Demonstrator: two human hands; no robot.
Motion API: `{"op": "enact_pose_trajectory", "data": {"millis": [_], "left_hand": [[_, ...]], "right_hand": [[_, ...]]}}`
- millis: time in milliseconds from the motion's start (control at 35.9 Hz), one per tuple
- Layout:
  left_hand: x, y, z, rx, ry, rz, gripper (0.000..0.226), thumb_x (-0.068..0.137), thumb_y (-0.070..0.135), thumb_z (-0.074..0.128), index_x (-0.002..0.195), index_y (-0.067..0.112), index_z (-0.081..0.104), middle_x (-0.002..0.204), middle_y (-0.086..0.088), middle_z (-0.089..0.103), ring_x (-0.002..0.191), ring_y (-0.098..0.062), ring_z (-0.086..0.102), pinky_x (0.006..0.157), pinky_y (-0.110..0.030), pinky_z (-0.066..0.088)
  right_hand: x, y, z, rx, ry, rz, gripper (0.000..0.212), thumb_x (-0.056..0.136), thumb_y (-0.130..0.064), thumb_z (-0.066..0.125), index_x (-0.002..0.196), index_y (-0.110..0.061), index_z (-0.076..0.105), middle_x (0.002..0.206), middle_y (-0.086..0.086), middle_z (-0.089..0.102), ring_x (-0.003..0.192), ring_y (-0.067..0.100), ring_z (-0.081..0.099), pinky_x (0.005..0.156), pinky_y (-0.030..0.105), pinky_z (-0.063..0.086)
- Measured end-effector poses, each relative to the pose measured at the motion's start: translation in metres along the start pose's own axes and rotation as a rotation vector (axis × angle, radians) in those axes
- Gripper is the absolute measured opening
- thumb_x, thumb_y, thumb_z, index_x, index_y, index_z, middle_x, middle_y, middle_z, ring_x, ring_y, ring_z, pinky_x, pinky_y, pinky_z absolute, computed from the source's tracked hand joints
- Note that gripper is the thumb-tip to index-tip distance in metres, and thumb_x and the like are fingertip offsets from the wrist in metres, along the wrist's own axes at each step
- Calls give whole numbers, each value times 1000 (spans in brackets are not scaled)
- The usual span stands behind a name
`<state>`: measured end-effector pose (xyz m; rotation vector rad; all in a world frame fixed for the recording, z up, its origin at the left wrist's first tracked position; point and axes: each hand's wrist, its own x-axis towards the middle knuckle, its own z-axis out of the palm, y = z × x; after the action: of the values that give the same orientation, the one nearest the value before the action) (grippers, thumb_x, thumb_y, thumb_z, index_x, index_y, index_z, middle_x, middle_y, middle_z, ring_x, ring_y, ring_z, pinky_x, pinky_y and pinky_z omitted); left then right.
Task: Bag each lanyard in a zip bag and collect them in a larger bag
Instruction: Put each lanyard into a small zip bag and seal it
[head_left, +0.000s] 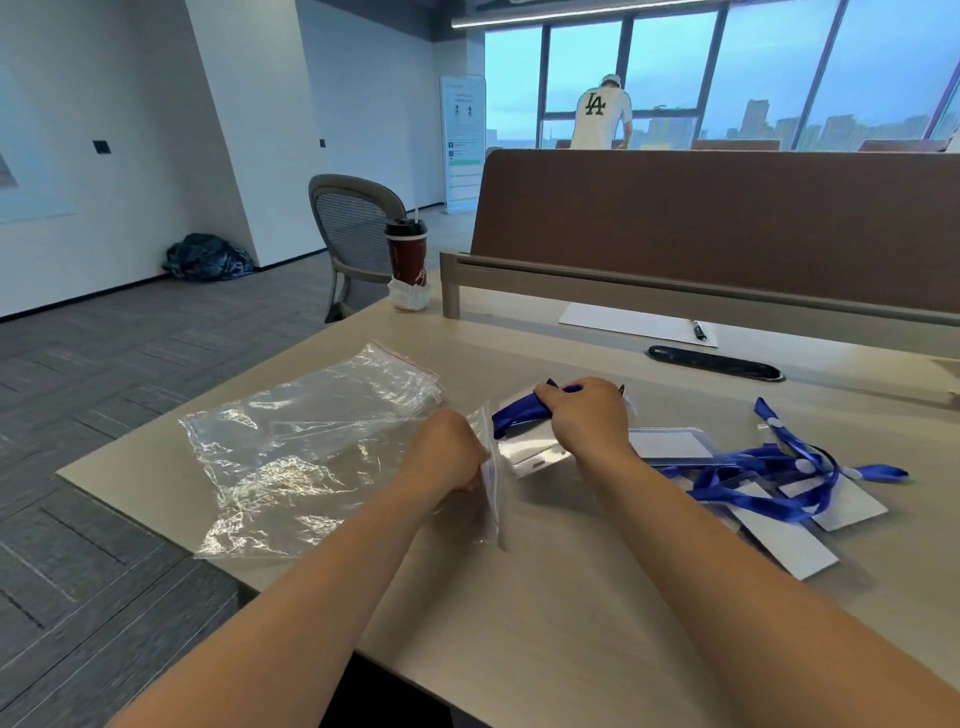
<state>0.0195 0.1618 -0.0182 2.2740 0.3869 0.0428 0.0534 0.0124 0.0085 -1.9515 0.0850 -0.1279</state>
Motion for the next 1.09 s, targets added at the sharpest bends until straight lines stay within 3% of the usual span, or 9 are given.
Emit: {"op": "enact_pose_trajectory", "data": {"millis": [111,223,362,445,612,724,807,974,1085], "left_hand": [[0,2,-2,-31,-12,-27,9,82,-4,65,76,-9,70,68,-22,71,69,-36,73,71,-48,62],[-5,8,-7,-158,-44,-70,13,88,-3,61,78,-2,68,57,-11,66,53,-24,67,65,-36,62],[-5,6,-10,-215,-17,-45,20,86,-5,60,68,0,67,65,-22,70,63,-37,71,72,-46,62],[-6,8,-12,-237,-3,-15,18,86,-2,60,71,2,69,75,-23,72,63,-32,69,73,-43,62],[-12,21,-16,-197,66,51,8,74,7,70,74,2,75,69,-16,64,60,-24,51,57,-30,43],[-9,20,-15,-277,64,79,11,70,5,66,62,5,73,75,-26,70,68,-38,64,74,-48,60],[-5,19,-16,-330,76,81,12,71,5,67,61,10,72,76,-26,70,80,-44,69,80,-57,58],[-6,23,-21,-451,63,77,7,78,-5,65,75,-9,71,83,-32,67,77,-38,68,77,-49,61],[-5,23,-22,-481,69,72,7,79,-5,65,80,-6,72,88,-28,71,86,-40,71,76,-47,62]], "right_hand": [[-1,2,5,-2,-7,37,23,93,-32,63,86,-9,63,70,1,56,65,17,52,59,29,36],[-1,4,10,-55,1,42,23,93,-32,62,90,-9,64,71,0,57,63,14,50,62,31,36],[0,8,12,-115,-8,30,23,93,-31,62,99,-9,64,76,0,57,68,13,50,67,29,37],[-1,8,14,-133,-15,23,23,93,-32,62,97,-10,64,75,-1,57,70,14,52,70,31,38],[-6,8,14,-85,-15,-46,23,92,-33,64,85,-11,64,75,2,59,72,20,55,58,28,35],[-12,7,17,-99,-68,-97,31,90,-34,65,68,-15,53,64,0,50,59,18,45,52,29,30],[-19,4,15,-126,-121,-132,31,92,-37,64,73,-12,60,67,2,57,60,18,48,53,30,33],[-19,3,8,-192,-215,-230,38,92,-36,61,74,-4,71,71,16,68,70,36,63,66,44,52],[-19,0,1,-290,-347,-277,24,92,-27,61,83,-11,75,73,8,67,64,19,52,61,33,42]]}}
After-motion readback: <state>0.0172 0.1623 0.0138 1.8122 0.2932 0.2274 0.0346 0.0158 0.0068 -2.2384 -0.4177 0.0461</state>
